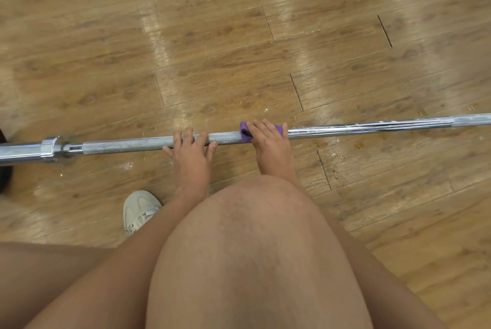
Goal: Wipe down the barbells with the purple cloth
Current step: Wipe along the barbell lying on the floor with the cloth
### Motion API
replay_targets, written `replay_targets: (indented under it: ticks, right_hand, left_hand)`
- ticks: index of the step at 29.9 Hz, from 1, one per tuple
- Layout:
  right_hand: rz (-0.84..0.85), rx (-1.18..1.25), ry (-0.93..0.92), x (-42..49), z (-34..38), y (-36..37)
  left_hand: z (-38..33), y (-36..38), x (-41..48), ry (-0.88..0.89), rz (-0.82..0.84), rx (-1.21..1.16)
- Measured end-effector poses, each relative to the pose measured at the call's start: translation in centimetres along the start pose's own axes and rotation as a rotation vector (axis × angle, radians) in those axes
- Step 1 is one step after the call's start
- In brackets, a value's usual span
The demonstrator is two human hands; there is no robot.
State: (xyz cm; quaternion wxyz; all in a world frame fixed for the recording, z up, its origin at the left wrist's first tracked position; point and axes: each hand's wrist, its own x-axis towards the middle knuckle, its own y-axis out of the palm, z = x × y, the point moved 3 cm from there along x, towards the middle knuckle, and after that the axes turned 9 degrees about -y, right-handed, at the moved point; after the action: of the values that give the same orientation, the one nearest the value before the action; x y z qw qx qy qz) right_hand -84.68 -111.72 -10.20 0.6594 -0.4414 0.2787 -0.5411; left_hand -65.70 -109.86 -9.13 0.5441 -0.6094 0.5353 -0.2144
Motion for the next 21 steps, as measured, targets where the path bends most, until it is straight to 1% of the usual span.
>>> replay_targets:
  ticks: [3,4,6,8,9,11,13,15,18,21]
  right_hand:
    - [-0.013,0.025,0.127,-0.3,1.3,0.5]
    - [-0.017,0.025,0.141,-0.6,1.5,0.8]
    - [-0.010,0.014,0.094,-1.2,1.4,0.8]
    - [0.045,0.001,0.029,-1.6,0.7,0.5]
    - [0.066,0.005,0.025,-1.7,0.3,0.1]
    - [0.078,0.037,0.124,-1.6,-0.6,-1.0]
    - [0.082,0.017,0.218,-1.7,-1.1,-1.5]
    - [0.115,-0.022,0.187,-1.9,-0.5,-1.3]
    - [0.222,0.037,0.090,-2.9,1.1,-0.3]
    - [0.201,0.047,0.019,-4.1,0.6,-0.3]
  left_hand:
    - [0.3,0.1,-0.5,0.000,-0.014,0.013]
    - [0.4,0.1,-0.8,0.007,-0.026,0.021]
    - [0.4,0.0,-1.2,0.013,-0.028,0.059]
    - [-0.1,0.0,-1.4,0.029,0.026,0.114]
    - [-0.5,0.1,-1.3,0.052,0.054,0.131]
    - [-1.2,0.2,-1.0,0.097,0.107,0.149]
    - [-1.3,0.6,-0.8,0.100,0.157,0.175]
    - [-1.1,1.0,-1.0,0.066,0.196,0.196]
    - [-0.9,1.7,-1.7,0.017,0.226,0.210]
    - [-0.8,2.0,-2.3,-0.016,0.285,0.251]
